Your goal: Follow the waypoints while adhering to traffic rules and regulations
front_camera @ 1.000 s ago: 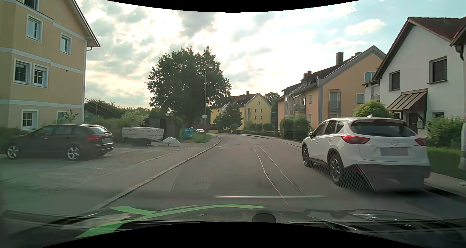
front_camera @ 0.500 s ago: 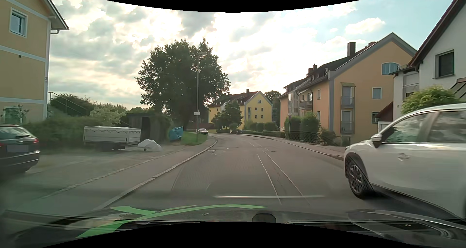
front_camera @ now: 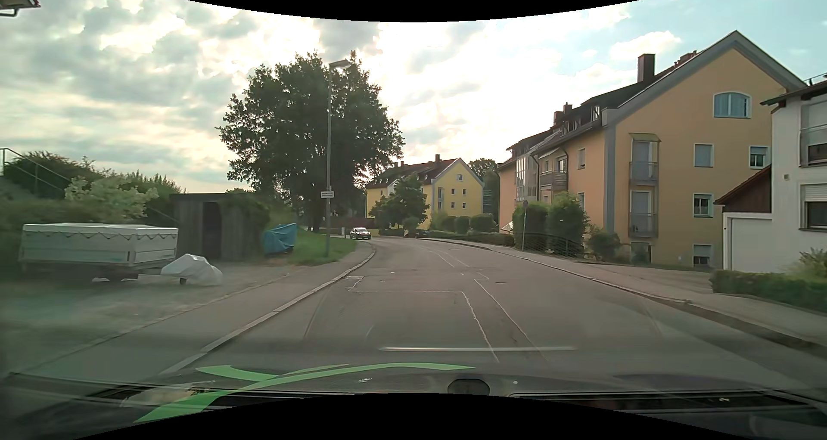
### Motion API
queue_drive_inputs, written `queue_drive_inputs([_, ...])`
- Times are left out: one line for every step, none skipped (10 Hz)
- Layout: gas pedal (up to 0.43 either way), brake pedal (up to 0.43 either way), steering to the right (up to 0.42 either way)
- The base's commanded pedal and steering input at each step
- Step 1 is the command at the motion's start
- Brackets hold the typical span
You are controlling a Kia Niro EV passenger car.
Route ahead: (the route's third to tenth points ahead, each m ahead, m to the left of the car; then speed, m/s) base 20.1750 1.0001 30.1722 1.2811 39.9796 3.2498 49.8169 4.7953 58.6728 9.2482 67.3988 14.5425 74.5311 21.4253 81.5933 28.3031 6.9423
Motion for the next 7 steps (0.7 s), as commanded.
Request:
queue_drive_inputs([0.000, 0.000, 0.014])
queue_drive_inputs([0.000, 0.000, 0.015])
queue_drive_inputs([0.000, 0.000, 0.019])
queue_drive_inputs([0.000, 0.000, 0.027])
queue_drive_inputs([0.000, 0.000, 0.037])
queue_drive_inputs([0.000, 0.000, 0.044])
queue_drive_inputs([0.000, 0.000, 0.045])
